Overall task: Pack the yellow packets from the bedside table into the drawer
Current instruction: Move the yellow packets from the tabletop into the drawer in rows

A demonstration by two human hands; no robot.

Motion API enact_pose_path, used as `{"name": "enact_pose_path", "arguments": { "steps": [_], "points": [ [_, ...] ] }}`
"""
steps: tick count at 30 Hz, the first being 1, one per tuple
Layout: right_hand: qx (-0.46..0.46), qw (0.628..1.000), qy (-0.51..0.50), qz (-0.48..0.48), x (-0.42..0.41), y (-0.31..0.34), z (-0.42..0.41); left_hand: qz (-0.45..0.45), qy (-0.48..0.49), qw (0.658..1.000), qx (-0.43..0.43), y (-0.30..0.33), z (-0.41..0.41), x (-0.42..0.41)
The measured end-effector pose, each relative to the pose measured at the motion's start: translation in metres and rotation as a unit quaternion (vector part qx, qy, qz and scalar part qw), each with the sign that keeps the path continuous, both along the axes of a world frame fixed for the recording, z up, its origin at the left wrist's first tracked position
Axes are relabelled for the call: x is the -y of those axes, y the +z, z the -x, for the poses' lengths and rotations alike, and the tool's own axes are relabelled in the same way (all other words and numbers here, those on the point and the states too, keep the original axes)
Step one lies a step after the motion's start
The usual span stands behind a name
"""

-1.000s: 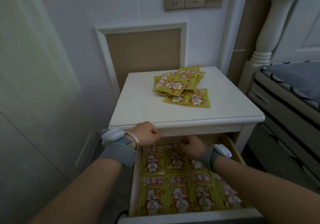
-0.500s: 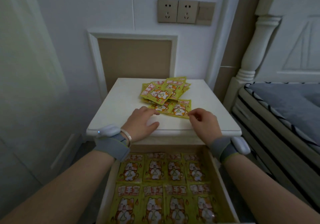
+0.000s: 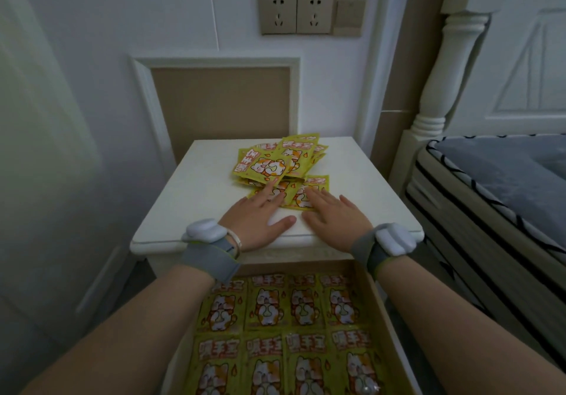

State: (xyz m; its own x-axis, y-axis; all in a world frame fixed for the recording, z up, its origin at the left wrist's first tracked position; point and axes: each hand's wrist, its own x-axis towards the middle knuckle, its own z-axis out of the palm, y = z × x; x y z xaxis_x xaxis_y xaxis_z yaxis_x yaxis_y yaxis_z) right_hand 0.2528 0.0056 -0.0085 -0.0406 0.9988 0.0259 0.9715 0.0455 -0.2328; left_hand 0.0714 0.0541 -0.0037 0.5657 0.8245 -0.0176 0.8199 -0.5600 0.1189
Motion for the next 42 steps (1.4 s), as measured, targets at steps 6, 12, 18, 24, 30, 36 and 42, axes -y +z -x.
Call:
{"name": "enact_pose_path", "arguments": {
  "steps": [6, 12, 18, 24, 30, 36, 42],
  "points": [
    [-0.005, 0.994, -0.019, -0.111, 0.006, 0.0, 0.004, -0.026, 0.003, 1.0, -0.012, 0.007, 0.005, 0.012],
    [-0.038, 0.979, -0.071, -0.187, 0.019, 0.001, 0.004, -0.027, 0.008, 1.0, -0.002, 0.013, 0.014, 0.031],
    [-0.166, 0.961, -0.123, -0.184, 0.03, 0.007, 0.006, -0.06, 0.041, 0.995, 0.066, 0.023, 0.025, 0.049],
    [-0.052, 0.964, -0.236, -0.108, 0.033, 0.0, 0.01, -0.062, 0.164, 0.974, 0.142, 0.013, 0.026, 0.034],
    [-0.057, 0.97, -0.224, -0.073, 0.032, 0.001, 0.009, -0.024, 0.215, 0.975, 0.051, 0.002, 0.012, 0.022],
    [-0.151, 0.962, -0.223, -0.038, 0.031, 0.013, 0.009, 0.059, 0.137, 0.981, 0.123, 0.01, 0.018, 0.008],
    [-0.252, 0.941, -0.212, -0.074, 0.035, 0.025, 0.02, 0.152, 0.106, 0.932, 0.313, 0.021, 0.018, 0.011]
  ]
}}
